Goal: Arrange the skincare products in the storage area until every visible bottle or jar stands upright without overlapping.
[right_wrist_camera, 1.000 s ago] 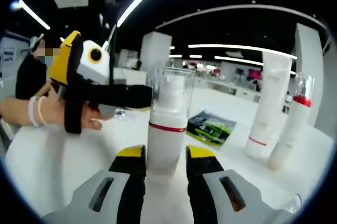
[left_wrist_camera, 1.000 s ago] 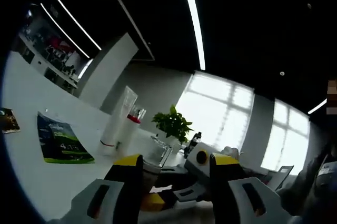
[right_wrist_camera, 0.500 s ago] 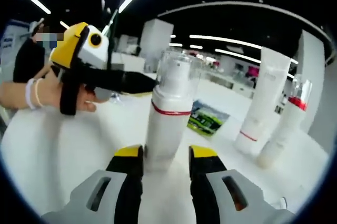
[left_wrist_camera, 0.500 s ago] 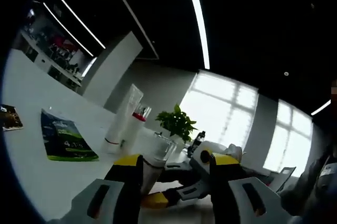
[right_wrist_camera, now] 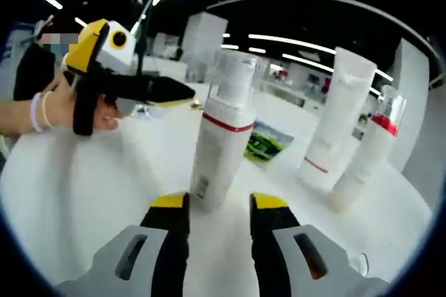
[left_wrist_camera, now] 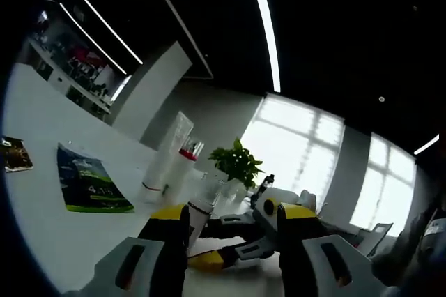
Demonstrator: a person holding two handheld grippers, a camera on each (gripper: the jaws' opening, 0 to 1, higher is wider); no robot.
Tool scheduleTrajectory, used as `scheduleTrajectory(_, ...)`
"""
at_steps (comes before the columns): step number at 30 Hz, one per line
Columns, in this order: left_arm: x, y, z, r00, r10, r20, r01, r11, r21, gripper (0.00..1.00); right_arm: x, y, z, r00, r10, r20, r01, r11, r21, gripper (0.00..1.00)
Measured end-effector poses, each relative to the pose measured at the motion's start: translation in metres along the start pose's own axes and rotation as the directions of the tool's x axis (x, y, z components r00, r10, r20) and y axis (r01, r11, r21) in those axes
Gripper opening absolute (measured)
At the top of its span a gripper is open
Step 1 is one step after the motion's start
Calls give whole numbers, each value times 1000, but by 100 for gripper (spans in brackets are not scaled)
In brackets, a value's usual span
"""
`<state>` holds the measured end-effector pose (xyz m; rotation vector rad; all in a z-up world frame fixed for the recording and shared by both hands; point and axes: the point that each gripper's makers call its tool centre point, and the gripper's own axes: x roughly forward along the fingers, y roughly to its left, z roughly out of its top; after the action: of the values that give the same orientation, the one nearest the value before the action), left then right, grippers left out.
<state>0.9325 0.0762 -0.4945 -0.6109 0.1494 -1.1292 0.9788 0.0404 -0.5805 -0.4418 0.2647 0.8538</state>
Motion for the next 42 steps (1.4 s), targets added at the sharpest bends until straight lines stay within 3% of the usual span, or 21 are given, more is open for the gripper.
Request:
scheduleTrajectory(14, -1, 4, 4, 1000, 11, 11, -11, 1000, -5, 52, -18, -30, -12, 993, -103, -53, 103, 995, 3, 24)
scheduleTrajectory(19, -1, 8, 4, 1000, 24, 12, -24, 1000, -1, 52, -21, -13, 9, 998, -47, 34, 44, 996, 71, 24)
scheduleTrajectory(24, -3, 8, 5, 999, 38, 22, -38, 999, 3, 52, -14, -2, 17, 997, -24, 76, 17, 996, 91, 33)
scheduleTrajectory(27, -3, 11, 7, 999, 43, 30, -43, 999, 1, 52, -12, 0, 21, 994, -30, 102, 18, 993, 117, 32)
scheduleTrajectory(30, -4, 9, 6, 998, 46, 33, -46, 999, 2, 52, -9, -4, 20, 993, -62, 96, 52, 993, 107, 29)
scheduleTrajectory(34, -3, 10, 6, 998, 47, 33, -47, 999, 5, 52, -6, -5, 20, 993, -58, 105, 46, 993, 111, 19)
scheduleTrajectory(42, -3, 8, 6, 998, 49, 34, -49, 999, 9, 52, -10, -14, 18, 993, -53, 103, 38, 990, 137, 18)
